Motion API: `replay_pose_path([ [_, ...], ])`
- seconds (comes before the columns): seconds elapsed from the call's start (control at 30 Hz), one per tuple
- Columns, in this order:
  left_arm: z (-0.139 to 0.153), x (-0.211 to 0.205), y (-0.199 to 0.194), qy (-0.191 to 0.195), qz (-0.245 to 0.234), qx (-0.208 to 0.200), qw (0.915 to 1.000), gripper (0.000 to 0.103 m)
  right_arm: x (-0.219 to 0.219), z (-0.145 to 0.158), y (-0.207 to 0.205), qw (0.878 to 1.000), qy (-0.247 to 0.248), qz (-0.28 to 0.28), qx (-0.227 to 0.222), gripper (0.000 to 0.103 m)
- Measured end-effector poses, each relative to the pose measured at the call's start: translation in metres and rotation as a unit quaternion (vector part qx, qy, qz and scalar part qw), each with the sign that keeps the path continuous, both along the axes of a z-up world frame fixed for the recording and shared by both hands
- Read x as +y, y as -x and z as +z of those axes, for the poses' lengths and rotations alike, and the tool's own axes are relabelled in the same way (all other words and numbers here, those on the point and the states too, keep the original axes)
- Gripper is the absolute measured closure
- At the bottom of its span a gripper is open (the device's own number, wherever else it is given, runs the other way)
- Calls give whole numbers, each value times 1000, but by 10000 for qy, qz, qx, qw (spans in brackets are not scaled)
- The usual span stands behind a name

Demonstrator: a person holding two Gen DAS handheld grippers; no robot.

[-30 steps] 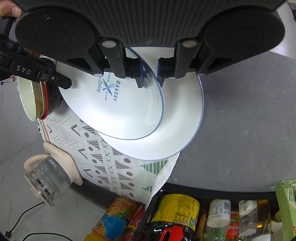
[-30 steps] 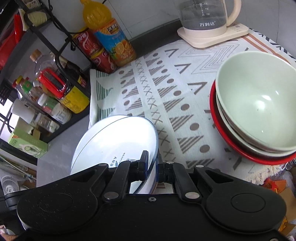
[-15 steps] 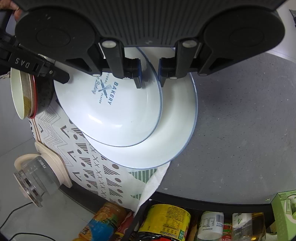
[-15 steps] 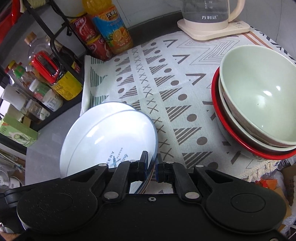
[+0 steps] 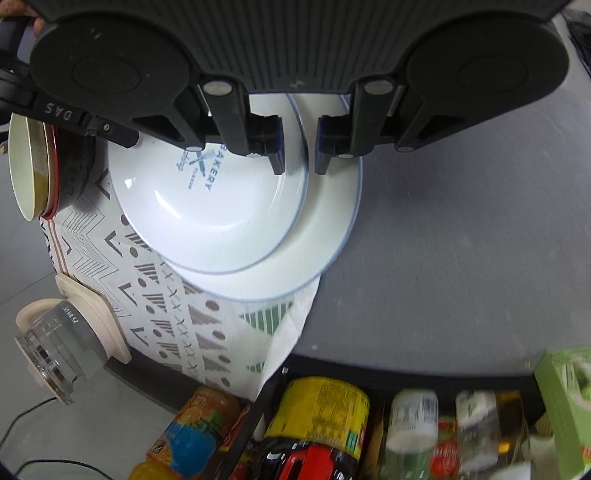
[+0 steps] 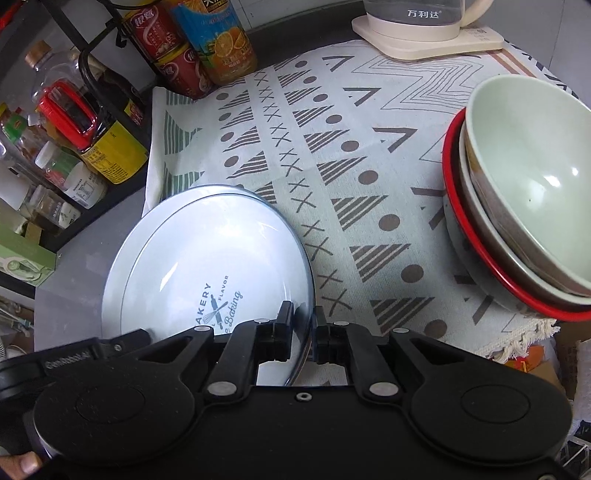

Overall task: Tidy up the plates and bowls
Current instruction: 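Lower the 'BAKERY' plate onto the 'Sweet' plate and open both grippers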

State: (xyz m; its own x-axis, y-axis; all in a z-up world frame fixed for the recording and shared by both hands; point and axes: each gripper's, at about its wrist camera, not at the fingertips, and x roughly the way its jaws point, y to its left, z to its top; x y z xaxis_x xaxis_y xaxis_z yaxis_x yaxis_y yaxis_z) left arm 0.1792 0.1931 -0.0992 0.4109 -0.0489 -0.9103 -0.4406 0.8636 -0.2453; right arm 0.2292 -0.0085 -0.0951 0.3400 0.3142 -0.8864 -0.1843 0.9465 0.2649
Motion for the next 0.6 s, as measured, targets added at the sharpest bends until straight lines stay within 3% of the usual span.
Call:
replay_pose_path([
  [0.07,10,2,-2,-79,-100,-91,9999,86,0,-1,-1,10000,2,-1,13,94],
  [0.13,18,5,-1,-100,-87,-212,9997,73,0,-1,-3,10000,3,-7,20,94],
  [0.2,23,8,-1,-236,-6,-265,9994,52,1,-2,-4,10000,13,-13,19,93],
  [0.37,15,13,-7,-386,9,-109,9992,50,5,-1,-6,10000,61,-37,50,93],
  [0.6,-5,21,-9,-94,-4,13,10000,50,8,-2,-13,9997,122,-154,113,92],
])
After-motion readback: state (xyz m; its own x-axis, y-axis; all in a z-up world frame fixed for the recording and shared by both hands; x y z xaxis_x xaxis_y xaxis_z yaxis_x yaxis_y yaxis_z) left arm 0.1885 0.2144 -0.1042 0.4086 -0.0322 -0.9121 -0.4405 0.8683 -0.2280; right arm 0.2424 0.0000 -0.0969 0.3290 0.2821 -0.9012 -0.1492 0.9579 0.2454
